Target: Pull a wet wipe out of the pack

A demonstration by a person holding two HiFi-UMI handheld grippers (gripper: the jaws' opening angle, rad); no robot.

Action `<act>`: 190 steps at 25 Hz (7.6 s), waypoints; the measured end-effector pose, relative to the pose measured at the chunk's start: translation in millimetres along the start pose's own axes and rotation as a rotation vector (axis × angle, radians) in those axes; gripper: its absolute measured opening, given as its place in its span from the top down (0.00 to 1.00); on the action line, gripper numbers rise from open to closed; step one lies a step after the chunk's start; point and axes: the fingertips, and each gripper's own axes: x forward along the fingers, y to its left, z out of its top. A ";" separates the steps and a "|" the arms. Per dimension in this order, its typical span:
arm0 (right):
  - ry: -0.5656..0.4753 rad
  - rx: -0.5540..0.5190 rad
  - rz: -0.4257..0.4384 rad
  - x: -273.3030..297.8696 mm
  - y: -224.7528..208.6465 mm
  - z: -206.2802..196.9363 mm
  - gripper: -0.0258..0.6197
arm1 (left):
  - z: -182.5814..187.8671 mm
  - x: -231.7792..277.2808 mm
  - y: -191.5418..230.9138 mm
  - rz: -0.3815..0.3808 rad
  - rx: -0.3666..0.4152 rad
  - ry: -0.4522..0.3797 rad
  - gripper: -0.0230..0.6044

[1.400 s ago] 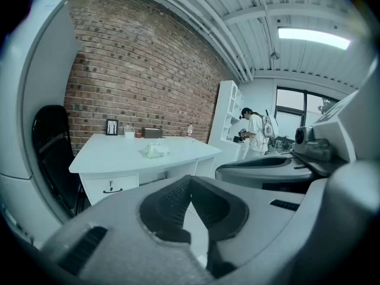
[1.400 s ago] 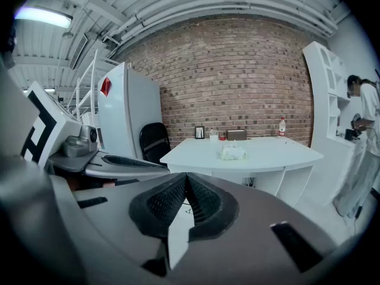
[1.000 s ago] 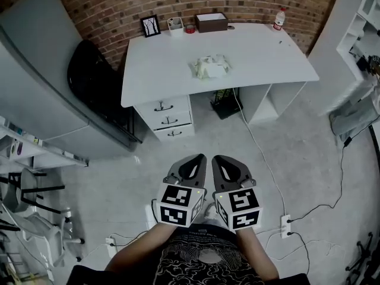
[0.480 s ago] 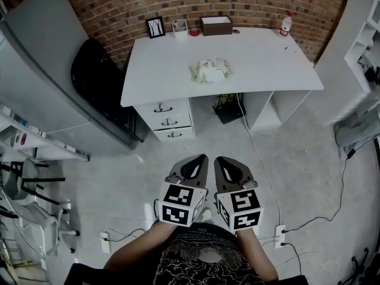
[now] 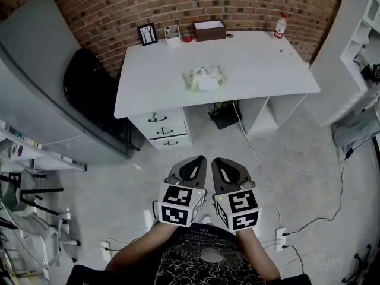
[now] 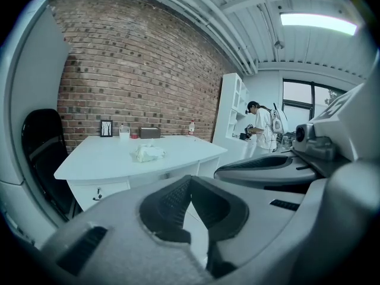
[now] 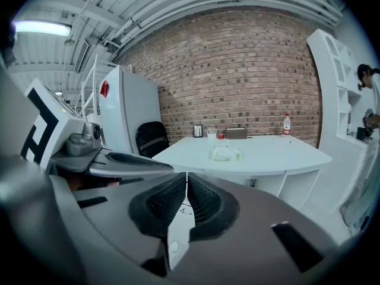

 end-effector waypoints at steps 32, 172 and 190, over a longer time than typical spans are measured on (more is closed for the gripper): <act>0.084 0.075 -0.162 222.8 -40.3 87.3 0.93 | 73.1 144.3 182.9 -0.204 -0.011 0.073 0.94; -0.041 0.019 -0.311 328.2 -173.4 175.5 0.94 | 121.4 285.9 264.1 -0.198 -0.009 0.073 0.94; -0.122 -0.025 -0.334 280.9 -119.6 182.7 0.94 | 124.3 220.1 248.7 -0.215 0.004 -0.003 0.94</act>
